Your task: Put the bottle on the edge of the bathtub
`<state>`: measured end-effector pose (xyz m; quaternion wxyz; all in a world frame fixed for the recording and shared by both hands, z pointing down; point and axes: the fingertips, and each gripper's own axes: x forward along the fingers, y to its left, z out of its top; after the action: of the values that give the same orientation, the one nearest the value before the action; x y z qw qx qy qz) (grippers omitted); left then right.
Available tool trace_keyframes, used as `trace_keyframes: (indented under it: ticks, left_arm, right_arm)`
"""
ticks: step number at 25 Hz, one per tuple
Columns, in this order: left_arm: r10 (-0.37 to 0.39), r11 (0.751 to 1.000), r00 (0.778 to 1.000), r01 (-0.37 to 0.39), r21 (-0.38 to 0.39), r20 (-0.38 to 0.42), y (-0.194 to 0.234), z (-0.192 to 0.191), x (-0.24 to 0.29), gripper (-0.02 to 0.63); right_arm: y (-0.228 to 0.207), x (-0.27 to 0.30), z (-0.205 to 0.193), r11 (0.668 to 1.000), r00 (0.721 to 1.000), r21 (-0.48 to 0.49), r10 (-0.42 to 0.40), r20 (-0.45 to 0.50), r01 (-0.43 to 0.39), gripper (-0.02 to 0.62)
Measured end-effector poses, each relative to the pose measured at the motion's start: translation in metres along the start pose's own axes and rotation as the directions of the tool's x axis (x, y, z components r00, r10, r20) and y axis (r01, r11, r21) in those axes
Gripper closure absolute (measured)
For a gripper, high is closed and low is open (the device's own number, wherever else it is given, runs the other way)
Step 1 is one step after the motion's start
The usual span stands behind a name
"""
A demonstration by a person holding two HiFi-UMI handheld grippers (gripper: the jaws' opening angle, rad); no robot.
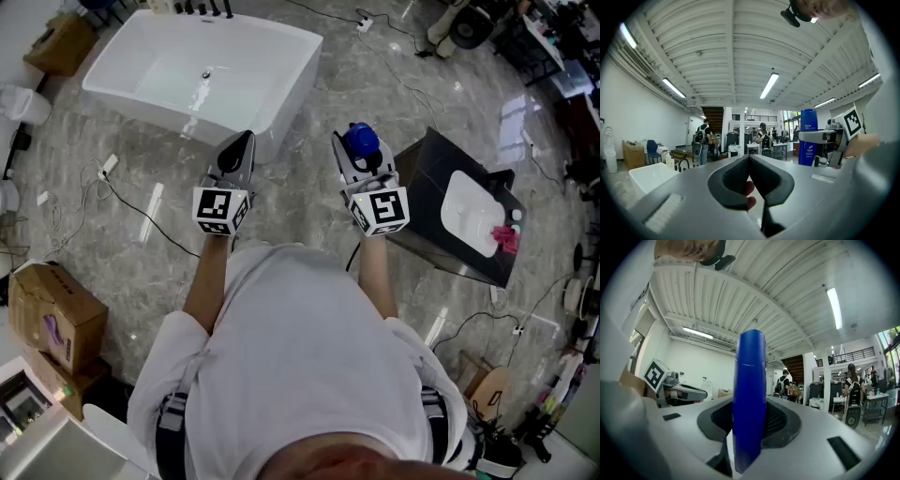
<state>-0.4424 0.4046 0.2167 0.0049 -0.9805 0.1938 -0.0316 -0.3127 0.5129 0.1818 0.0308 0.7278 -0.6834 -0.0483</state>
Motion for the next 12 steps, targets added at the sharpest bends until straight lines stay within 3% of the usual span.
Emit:
trace_keyframes:
  ticks: [12]
  left_arm:
    - [0.007, 1.0, 0.999, -0.007, 0.029, -0.031, -0.024, -0.011, 0.012, 0.611]
  right_arm:
    - [-0.035, -0.016, -0.023, 1.0, 1.0, 0.015, 0.024, -0.015, -0.023, 0.46]
